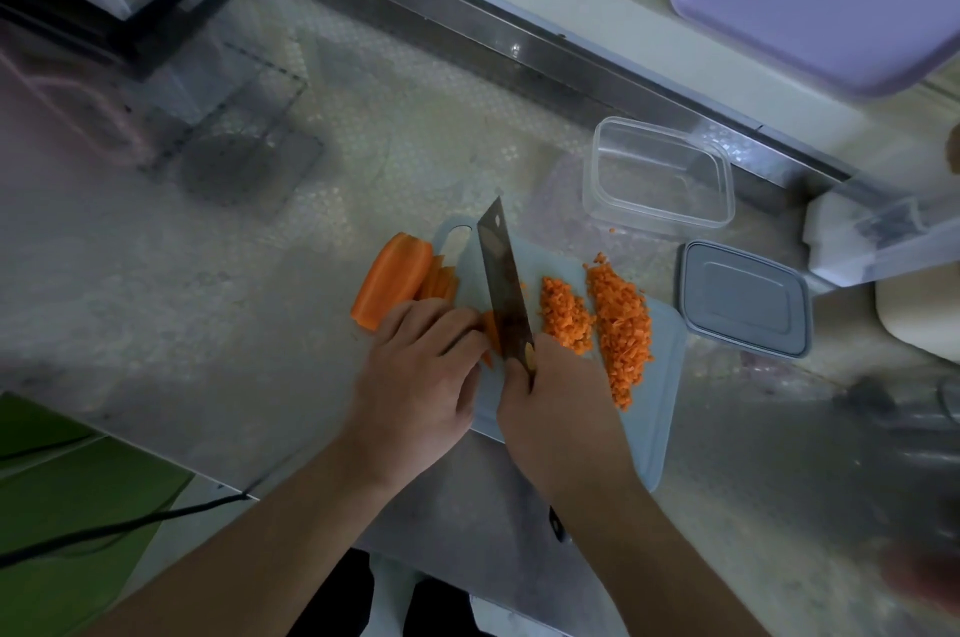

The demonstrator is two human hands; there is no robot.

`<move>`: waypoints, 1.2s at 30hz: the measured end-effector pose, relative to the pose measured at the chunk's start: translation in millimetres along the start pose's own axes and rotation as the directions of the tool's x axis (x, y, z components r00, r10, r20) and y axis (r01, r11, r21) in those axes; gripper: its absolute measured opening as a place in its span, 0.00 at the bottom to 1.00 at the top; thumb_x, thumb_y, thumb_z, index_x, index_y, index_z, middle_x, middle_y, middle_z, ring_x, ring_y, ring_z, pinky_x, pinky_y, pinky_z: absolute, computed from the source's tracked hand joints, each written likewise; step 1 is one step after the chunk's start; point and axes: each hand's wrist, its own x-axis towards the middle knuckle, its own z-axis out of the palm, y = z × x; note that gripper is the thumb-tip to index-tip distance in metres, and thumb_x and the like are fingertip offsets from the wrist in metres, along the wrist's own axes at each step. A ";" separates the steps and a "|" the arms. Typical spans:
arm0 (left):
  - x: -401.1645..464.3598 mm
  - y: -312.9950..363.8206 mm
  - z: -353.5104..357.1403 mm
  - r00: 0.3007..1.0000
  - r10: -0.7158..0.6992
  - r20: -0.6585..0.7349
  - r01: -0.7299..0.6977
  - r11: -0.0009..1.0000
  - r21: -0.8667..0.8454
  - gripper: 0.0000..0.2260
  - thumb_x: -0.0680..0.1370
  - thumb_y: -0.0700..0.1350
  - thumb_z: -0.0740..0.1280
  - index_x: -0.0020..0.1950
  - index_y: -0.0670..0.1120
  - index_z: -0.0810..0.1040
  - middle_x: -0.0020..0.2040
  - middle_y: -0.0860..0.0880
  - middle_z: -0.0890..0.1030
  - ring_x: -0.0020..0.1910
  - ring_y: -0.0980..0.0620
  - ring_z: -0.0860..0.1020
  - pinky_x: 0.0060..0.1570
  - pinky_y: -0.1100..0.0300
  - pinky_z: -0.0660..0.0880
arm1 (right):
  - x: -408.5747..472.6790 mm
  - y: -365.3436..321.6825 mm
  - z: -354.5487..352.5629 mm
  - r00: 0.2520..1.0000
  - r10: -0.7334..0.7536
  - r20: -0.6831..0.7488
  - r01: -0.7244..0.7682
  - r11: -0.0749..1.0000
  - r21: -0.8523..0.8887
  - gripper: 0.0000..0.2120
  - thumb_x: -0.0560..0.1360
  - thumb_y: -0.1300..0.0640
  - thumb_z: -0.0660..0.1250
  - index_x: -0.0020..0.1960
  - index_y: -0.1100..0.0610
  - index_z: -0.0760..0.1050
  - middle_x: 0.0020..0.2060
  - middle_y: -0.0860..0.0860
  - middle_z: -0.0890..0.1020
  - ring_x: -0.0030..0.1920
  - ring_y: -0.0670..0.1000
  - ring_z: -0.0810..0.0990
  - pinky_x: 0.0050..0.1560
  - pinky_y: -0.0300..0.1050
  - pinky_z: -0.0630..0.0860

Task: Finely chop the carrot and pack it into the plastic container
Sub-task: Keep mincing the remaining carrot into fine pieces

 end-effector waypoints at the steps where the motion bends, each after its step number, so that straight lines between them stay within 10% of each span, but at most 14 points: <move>1: -0.3 -0.6 0.1 1.000 -0.002 0.001 0.002 1.000 -0.006 0.08 0.79 0.40 0.67 0.53 0.46 0.85 0.56 0.51 0.84 0.59 0.46 0.79 0.67 0.52 0.70 | 0.5 0.8 -1.5 1.000 -0.010 -0.021 0.010 1.000 0.017 0.13 0.81 0.55 0.61 0.38 0.49 0.66 0.31 0.48 0.73 0.33 0.51 0.74 0.33 0.46 0.67; 36: -0.3 -0.5 -0.4 1.000 -0.020 -0.007 0.020 0.999 -0.033 0.09 0.79 0.40 0.65 0.52 0.46 0.85 0.54 0.50 0.84 0.58 0.46 0.80 0.66 0.51 0.70 | -7.6 3.1 -3.4 0.998 0.018 0.064 -0.018 1.000 0.005 0.13 0.79 0.55 0.60 0.36 0.48 0.65 0.31 0.47 0.72 0.33 0.50 0.72 0.33 0.45 0.66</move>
